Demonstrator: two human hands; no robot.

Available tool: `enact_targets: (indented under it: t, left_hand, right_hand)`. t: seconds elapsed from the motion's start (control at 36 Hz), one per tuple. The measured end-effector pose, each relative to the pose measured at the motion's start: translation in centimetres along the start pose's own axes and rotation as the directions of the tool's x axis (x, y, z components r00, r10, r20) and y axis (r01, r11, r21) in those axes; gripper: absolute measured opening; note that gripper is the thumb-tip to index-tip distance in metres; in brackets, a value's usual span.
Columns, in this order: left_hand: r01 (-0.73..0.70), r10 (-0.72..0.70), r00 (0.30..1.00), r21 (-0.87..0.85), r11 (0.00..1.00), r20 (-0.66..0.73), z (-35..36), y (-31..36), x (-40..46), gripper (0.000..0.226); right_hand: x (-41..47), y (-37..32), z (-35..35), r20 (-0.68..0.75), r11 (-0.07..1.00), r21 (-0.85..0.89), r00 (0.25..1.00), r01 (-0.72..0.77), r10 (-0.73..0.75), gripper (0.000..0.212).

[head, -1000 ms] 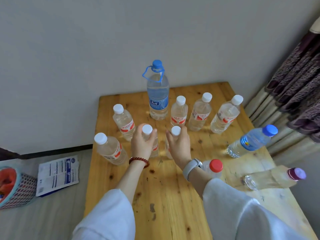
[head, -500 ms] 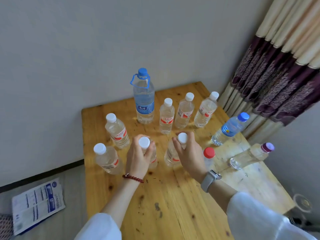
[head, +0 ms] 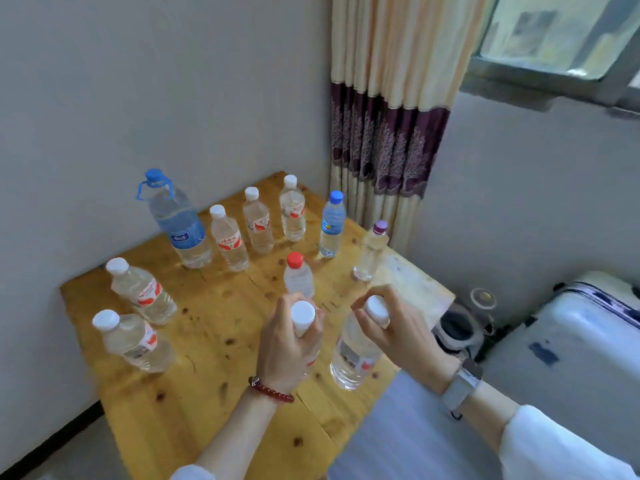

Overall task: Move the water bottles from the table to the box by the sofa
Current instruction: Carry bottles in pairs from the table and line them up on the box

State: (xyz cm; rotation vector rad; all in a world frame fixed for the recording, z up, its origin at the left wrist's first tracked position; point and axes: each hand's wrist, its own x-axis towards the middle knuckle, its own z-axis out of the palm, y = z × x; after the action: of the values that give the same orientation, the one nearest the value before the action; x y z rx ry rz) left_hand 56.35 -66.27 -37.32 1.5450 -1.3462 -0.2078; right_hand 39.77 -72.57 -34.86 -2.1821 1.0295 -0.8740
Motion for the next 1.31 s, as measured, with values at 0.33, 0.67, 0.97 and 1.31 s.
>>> enact_targets:
  t: [0.33, 0.67, 0.97, 1.31]
  left_hand:
    - [-0.148, 0.215, 0.888, -0.19, 0.971, 0.407, 16.5, 18.5, -13.3, 0.046]
    - [-0.121, 0.486, 0.39, -0.479, 0.869, 0.783, 32.9, 37.3, -33.2, 0.024]
    - [-0.173, 0.65, -0.083, -0.653, 0.737, 0.756, 46.0, 54.1, -52.6, 0.032]
    - [-0.096, 0.805, -0.37, -0.881, 0.462, 0.463, 54.6, 74.2, -74.7, 0.025]
  right_hand:
    - [-25.2, 6.7, -17.6, -0.39, 0.899, -0.237, 0.884, -0.367, 0.258, 0.043]
    - [-53.6, 9.4, -30.9, -0.744, 0.503, -0.045, 0.365, -0.863, 0.56, 0.063]
    - [-77.4, 10.3, -40.6, -0.87, 0.133, 0.204, -0.117, -0.97, 0.479, 0.069]
    - [-99.3, 8.0, -51.8, -0.8, -0.073, 0.536, -0.534, -0.841, 0.274, 0.066]
